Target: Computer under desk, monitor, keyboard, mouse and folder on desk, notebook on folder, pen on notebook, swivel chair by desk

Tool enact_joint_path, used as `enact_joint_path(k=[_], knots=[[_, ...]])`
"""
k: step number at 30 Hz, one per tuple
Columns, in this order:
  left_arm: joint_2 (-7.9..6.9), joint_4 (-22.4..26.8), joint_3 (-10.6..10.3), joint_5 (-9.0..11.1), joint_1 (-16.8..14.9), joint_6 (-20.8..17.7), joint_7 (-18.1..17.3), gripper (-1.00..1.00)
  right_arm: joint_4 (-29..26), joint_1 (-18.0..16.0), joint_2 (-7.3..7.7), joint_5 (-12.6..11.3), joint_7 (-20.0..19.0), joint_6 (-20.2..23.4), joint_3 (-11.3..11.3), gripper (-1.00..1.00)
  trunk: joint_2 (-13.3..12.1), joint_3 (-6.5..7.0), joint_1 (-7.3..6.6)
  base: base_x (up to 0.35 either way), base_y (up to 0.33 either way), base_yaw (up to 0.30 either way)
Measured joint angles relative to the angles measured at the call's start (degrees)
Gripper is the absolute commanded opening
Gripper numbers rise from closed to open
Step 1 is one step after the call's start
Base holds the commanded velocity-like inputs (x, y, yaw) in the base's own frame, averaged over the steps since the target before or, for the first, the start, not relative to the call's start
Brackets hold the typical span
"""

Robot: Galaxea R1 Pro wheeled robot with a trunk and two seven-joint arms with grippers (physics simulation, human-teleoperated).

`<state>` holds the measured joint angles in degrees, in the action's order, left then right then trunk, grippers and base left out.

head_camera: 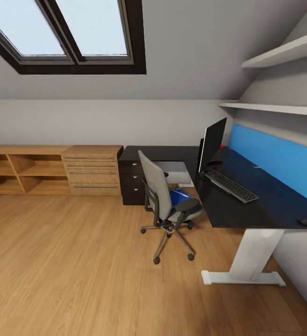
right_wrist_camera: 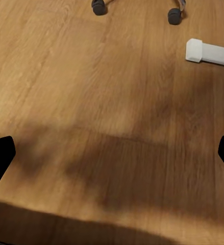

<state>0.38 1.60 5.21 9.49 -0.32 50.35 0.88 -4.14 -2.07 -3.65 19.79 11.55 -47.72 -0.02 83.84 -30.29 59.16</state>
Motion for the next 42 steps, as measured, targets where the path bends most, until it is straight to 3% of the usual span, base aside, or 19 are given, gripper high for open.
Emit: enact_joint_path(k=[15,35,38,42], knots=[[1.33,-0.11,0.07,0.00,-0.01,0.44,-0.14,1.00,0.33,0.00,0.41,-0.05,0.00,0.33,-0.14,1.00,6.02,-2.72,3.30,0.000,0.000,-0.148],[1.40,0.26,0.05,0.10,0.00,-0.47,0.26,1.00,0.16,0.00,1.07,-0.11,0.08,0.40,-0.10,1.00,14.04,-6.32,7.69,0.000,0.000,-0.012],[2.09,2.77,-0.03,0.15,-0.01,-2.57,0.91,1.00,-0.60,0.00,0.93,-0.15,0.13,0.43,-0.06,1.00,15.24,-6.86,8.35,0.000,0.000,0.000],[3.65,11.56,0.09,-0.33,-0.01,-10.79,3.75,1.00,-5.59,-0.06,0.65,-0.21,0.19,0.61,-0.13,1.00,16.85,-7.57,9.23,0.000,0.000,0.000]])
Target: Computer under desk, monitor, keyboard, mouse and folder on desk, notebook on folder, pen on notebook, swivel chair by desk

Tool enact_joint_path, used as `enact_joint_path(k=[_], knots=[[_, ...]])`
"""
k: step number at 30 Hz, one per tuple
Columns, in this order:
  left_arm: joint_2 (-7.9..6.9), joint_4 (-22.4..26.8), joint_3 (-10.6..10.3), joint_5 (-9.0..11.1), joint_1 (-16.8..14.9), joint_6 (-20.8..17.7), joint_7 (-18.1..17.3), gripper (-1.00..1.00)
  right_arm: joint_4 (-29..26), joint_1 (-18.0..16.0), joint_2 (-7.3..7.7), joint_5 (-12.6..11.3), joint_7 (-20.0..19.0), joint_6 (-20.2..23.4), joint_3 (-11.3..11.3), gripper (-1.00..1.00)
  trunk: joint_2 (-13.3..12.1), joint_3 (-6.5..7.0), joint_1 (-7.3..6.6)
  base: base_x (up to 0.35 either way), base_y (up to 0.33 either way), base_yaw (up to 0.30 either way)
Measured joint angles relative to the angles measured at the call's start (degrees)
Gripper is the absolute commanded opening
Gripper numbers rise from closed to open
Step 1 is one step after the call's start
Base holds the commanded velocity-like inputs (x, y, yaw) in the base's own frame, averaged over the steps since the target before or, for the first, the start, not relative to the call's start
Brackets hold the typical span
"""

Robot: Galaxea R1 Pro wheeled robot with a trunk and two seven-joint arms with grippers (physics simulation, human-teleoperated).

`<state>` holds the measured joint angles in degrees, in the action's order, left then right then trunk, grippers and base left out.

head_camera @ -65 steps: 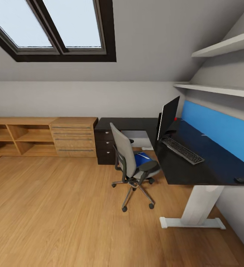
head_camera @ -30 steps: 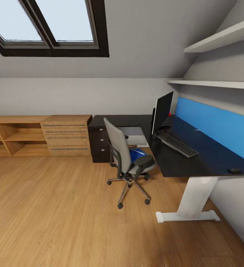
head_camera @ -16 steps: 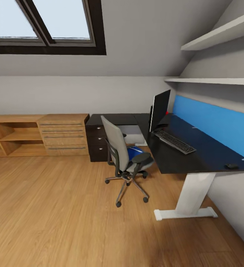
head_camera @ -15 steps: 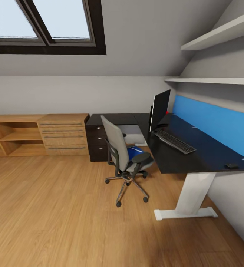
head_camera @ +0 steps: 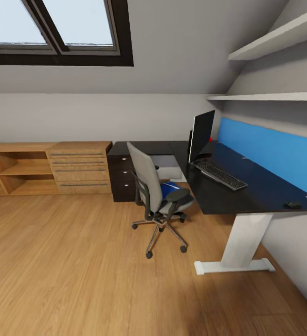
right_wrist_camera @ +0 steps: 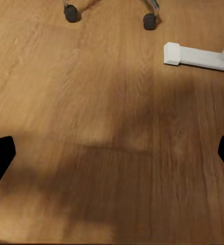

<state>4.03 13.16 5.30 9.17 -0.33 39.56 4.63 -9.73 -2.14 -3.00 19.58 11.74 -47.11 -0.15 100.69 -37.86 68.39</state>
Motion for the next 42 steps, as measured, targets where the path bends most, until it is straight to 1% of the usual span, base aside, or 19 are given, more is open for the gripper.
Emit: enact_joint_path(k=[1,3,4,5,6,8,10,12,13,16,18,20,24,29,33,34,35,38,42], knots=[[0.38,4.64,0.01,-0.15,0.00,-5.50,1.72,1.00,-3.21,-0.04,-0.31,0.00,0.01,0.54,-0.01,1.00,0.40,-0.17,0.22,0.000,0.000,0.000],[0.70,10.11,0.17,-0.25,0.00,-12.32,3.66,1.00,-6.83,-0.19,-0.70,-0.02,0.02,1.93,-0.04,1.00,1.20,-0.54,0.66,0.000,0.000,0.000],[0.95,15.73,0.17,-0.52,-0.02,-19.47,5.50,1.00,-10.03,-0.75,-1.13,-0.01,0.00,4.50,-0.04,1.00,1.60,-0.70,0.88,0.000,0.000,0.000],[1.02,19.08,0.18,-0.52,0.00,-23.34,6.30,1.00,-11.54,-1.36,-1.36,-0.03,-0.02,6.30,-0.06,1.00,2.00,-0.89,1.10,0.000,0.000,0.000],[1.12,24.84,0.18,-0.64,-0.03,-30.79,7.38,1.00,-13.70,-3.08,-1.81,-0.02,-0.05,10.58,-0.06,1.00,2.41,-1.06,1.32,0.000,0.000,0.000],[1.22,31.00,0.20,-0.60,-0.03,-38.06,8.03,1.00,-15.09,-5.79,-2.35,-0.03,-0.09,15.72,-0.07,1.00,3.21,-1.43,1.76,0.000,0.000,0.000],[1.43,40.68,0.14,-0.49,-0.39,-49.36,8.65,1.00,-15.48,-13.01,-3.55,0.00,-0.11,26.17,-0.06,1.00,4.01,-1.78,2.19,0.000,0.000,0.000],[1.69,44.63,0.13,-0.50,-1.40,-53.45,8.83,1.00,-14.54,-16.41,-4.01,-0.02,-0.07,30.50,-0.10,1.00,4.81,-2.15,2.64,0.000,0.000,0.000],[2.04,47.38,0.11,-0.50,-2.93,-56.24,9.00,1.00,-13.19,-19.94,-4.39,-0.16,-0.04,33.26,-0.13,1.00,5.21,-2.32,2.86,0.000,0.000,0.000],[2.92,50.42,0.11,-0.47,-7.11,-59.46,9.17,1.00,-10.17,-26.78,-5.17,-1.85,0.01,36.48,-0.19,1.00,6.41,-2.86,3.51,0.000,0.000,0.000],[3.69,51.68,0.10,-0.51,-10.84,-61.81,9.19,1.00,-7.69,-32.62,-5.68,-4.90,0.03,38.63,-0.19,1.00,7.21,-3.21,3.95,0.000,0.000,0.000],[4.02,52.78,0.10,-0.52,-12.76,-64.33,9.12,1.00,-6.46,-36.17,-5.81,-7.65,-0.02,40.25,-0.20,1.00,8.02,-3.58,4.39,0.000,0.000,0.000],[4.22,55.84,0.08,-0.48,-14.23,-68.84,8.91,1.00,-5.56,-40.26,-5.85,-11.75,-0.02,42.04,-0.22,1.00,9.62,-4.30,5.27,0.000,0.000,0.000],[4.26,60.16,0.24,-0.48,-14.81,-71.59,8.72,1.00,-5.03,-42.17,-5.87,-14.45,0.15,42.83,-0.28,1.00,11.63,-5.21,6.37,0.000,0.000,0.000],[3.84,59.91,0.38,-0.57,-14.89,-71.98,8.69,1.00,-4.20,-42.45,-6.30,-14.85,0.19,42.88,-0.16,1.00,13.23,-5.93,7.25,0.000,0.000,0.000],[3.34,63.03,0.40,-0.64,-14.91,-72.03,8.68,1.00,-4.12,-42.53,-6.76,-15.08,0.68,42.89,-0.13,1.00,13.64,-6.10,7.47,0.000,0.000,0.000],[3.33,63.95,0.38,-0.58,-14.84,-72.03,8.68,1.00,-4.12,-42.54,-6.80,-15.09,0.82,42.90,-0.10,1.00,14.04,-6.29,7.69,0.000,0.000,0.000],[3.38,67.26,0.33,-0.55,-13.65,-72.07,8.68,1.00,-4.18,-42.55,-6.98,-15.06,1.13,43.16,0.04,1.00,15.24,-6.83,8.35,0.000,0.000,0.000],[3.49,75.24,0.15,-0.49,-9.18,-72.20,8.66,1.00,-6.14,-42.48,-6.98,-15.06,1.27,44.96,0.02,1.00,16.85,-7.55,9.22,0.000,0.000,0.000]])
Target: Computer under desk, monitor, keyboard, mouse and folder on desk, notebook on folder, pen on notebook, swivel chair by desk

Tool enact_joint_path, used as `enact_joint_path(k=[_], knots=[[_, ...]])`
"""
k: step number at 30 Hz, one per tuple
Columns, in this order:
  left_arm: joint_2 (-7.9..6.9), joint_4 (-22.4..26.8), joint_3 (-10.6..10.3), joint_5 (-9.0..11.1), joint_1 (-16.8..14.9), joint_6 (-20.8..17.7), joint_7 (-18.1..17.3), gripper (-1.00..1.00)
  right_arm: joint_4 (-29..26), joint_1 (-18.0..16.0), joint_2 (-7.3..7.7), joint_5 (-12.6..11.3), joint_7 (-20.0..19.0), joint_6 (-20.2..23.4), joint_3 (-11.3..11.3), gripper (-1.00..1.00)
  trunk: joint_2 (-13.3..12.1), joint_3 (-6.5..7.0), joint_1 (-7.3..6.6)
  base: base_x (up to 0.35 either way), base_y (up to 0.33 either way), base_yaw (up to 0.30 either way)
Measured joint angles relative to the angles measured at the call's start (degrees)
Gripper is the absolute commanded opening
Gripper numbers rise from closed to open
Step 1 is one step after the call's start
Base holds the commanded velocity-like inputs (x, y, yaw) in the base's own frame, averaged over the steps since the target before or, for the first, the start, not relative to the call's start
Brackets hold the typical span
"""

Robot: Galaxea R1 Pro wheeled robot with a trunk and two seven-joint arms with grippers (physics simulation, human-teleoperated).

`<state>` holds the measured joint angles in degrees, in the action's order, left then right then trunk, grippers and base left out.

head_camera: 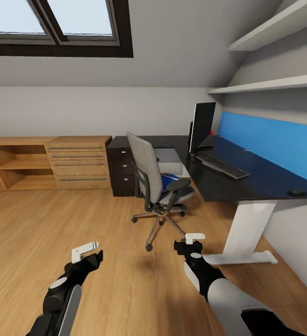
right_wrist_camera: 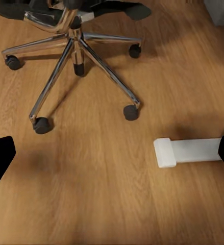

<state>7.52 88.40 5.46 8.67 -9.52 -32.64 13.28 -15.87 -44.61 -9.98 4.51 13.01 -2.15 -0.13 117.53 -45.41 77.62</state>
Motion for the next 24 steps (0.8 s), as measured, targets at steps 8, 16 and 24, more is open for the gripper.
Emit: enact_joint_path(k=[8,16,24], knots=[[0.06,4.25,-1.77,0.03,4.01,-0.30,0.10,1.00,-5.84,0.36,0.00,0.03,-0.14,0.58,0.05,1.00,3.21,-1.44,1.76,0.000,0.000,0.000],[0.06,4.26,-1.78,-0.04,4.01,-0.33,0.25,1.00,-5.98,0.36,0.00,0.18,-0.09,0.39,0.05,1.00,6.41,-2.87,3.52,0.000,0.000,0.000],[0.09,4.26,-1.78,-0.05,4.01,-0.28,0.28,1.00,-6.98,0.36,0.00,0.22,-0.08,0.36,-0.05,1.00,9.62,-4.31,5.28,0.000,0.000,0.000]])
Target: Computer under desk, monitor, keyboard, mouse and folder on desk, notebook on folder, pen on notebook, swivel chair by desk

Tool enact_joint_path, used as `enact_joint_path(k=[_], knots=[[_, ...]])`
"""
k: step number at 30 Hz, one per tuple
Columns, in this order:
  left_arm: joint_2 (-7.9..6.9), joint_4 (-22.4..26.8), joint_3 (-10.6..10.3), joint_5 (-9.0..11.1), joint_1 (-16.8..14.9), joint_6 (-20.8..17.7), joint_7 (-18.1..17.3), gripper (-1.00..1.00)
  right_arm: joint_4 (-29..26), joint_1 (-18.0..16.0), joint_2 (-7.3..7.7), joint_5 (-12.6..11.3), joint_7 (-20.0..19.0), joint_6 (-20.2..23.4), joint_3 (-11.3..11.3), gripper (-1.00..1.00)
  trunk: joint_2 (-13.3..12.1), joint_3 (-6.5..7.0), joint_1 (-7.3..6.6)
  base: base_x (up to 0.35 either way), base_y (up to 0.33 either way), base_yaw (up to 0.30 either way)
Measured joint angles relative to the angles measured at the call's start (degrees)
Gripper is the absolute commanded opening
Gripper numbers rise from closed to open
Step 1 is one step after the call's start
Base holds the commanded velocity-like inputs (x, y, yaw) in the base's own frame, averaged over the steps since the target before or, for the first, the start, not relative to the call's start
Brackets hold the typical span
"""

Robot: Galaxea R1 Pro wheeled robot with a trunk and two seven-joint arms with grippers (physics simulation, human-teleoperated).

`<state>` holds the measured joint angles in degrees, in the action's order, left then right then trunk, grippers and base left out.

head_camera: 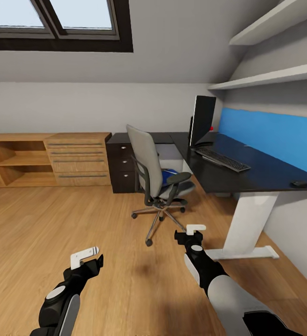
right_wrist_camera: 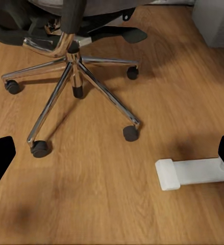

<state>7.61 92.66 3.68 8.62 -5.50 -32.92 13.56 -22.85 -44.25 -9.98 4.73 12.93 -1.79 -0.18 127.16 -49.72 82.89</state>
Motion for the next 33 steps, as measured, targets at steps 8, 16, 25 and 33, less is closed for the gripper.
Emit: enact_joint_path(k=[8,16,25,33], knots=[[0.01,0.00,0.00,0.00,0.00,-0.05,0.00,1.00,-1.00,0.00,0.00,-0.03,0.01,0.02,-0.13,1.00,3.21,-1.44,1.76,0.000,0.000,0.000],[0.02,0.00,0.00,0.07,0.00,-0.08,0.00,1.00,-1.06,0.00,0.00,0.03,0.01,-0.11,-0.15,1.00,6.42,-2.87,3.52,0.000,0.000,0.000],[0.02,-0.08,0.00,0.09,0.00,0.00,0.00,1.00,-1.03,0.00,0.00,-0.03,0.08,-0.50,-0.13,1.00,9.24,-4.13,5.06,0.000,0.000,0.000],[-0.07,-0.20,0.01,-0.02,0.07,0.00,0.00,1.00,-0.97,0.00,0.00,-0.03,0.14,-0.48,-0.13,1.00,9.24,-4.13,5.06,0.000,0.000,0.000]])
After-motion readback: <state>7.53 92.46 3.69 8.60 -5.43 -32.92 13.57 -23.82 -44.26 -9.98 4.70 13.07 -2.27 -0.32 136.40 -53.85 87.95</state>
